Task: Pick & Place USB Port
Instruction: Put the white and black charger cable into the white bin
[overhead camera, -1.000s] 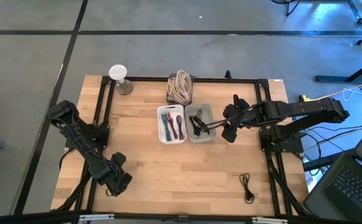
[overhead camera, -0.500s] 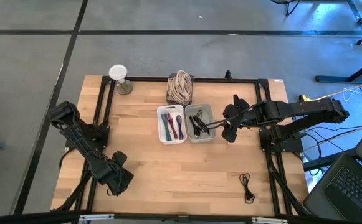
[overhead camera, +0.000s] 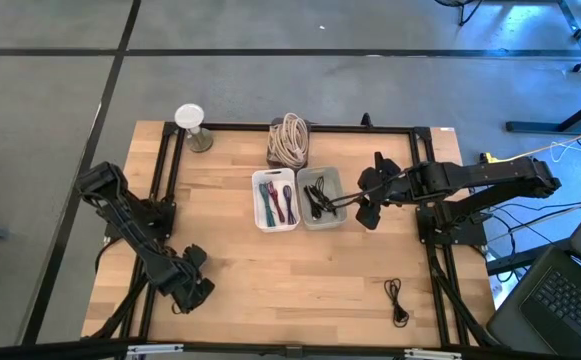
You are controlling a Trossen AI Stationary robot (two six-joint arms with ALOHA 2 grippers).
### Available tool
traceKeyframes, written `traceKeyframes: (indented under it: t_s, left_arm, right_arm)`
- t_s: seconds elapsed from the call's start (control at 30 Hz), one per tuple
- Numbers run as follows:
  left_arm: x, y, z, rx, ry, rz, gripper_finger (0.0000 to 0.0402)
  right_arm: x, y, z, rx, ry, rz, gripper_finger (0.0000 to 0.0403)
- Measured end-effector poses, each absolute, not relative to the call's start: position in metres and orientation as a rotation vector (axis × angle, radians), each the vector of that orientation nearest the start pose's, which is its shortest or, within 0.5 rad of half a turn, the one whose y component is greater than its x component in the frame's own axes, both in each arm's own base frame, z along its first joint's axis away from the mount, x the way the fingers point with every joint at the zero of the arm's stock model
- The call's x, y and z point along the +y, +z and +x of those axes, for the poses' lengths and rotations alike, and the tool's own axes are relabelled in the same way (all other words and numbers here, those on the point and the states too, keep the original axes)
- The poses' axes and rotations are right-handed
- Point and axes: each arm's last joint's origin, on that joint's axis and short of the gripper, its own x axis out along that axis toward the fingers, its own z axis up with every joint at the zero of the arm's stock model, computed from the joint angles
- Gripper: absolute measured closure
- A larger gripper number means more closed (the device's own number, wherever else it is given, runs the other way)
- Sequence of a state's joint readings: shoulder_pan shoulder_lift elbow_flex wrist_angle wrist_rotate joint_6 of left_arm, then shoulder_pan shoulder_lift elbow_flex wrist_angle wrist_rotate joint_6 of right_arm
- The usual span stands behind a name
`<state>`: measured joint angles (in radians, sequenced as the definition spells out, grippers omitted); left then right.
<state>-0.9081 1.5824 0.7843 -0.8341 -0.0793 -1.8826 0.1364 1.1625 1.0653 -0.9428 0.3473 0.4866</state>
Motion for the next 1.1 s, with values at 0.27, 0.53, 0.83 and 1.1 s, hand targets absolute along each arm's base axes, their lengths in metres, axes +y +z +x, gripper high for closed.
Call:
traceKeyframes:
  t_s: [0.27,0.53,0.83,1.1]
  left_arm:
    - [-0.180,0.155,0.157,1.221,0.737,-0.627,0.0381]
    - [-0.154,0.219,0.194,0.760,0.572,-0.464,0.0381]
    - [-0.081,0.302,0.238,0.564,0.318,0.193,0.0381]
    - [-0.016,0.325,0.265,0.679,0.081,0.946,0.0381]
  right_arm:
    - [0.019,0.300,0.213,0.927,-0.419,0.180,0.0203]
    - [0.020,0.303,0.217,0.886,-0.397,0.170,0.0203]
    - [0.020,0.303,0.218,0.881,-0.383,0.149,0.0203]
    - [0.020,0.303,0.218,0.883,-0.383,0.146,0.0203]
